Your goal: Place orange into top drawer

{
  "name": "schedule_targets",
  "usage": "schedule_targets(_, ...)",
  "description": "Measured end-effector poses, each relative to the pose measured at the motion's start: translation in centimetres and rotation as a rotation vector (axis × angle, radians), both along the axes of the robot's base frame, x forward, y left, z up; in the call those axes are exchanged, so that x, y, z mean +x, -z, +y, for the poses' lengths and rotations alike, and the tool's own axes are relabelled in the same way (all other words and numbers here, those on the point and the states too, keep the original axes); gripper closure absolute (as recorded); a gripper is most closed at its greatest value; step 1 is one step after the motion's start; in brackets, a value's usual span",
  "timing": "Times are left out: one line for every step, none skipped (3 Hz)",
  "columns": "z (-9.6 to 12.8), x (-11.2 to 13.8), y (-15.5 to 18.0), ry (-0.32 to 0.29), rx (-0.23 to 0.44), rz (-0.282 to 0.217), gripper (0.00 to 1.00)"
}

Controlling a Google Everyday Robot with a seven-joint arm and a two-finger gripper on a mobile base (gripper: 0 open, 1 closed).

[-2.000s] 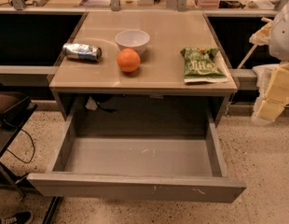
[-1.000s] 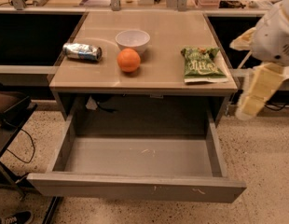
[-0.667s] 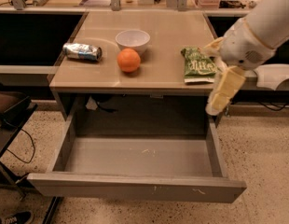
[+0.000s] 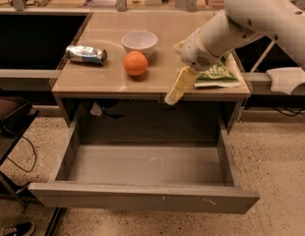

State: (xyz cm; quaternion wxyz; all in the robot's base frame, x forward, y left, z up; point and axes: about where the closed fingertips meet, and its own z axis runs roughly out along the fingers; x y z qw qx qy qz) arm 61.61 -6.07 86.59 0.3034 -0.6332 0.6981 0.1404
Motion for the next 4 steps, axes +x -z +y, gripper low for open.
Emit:
schedule_targets(0.0, 0.0, 0.0, 0.000, 0.000, 0.000, 0.00)
schedule_targets(0.0, 1.9, -0.3, 0.051, 0.050, -0.060, 0.00)
schedule_targets(-0.7, 7.5, -2.3, 0.173, 0.107, -0.201, 0.00)
schedule_targets(-1.6, 13.8, -5.2, 0.258, 0.147, -0.324, 0.00)
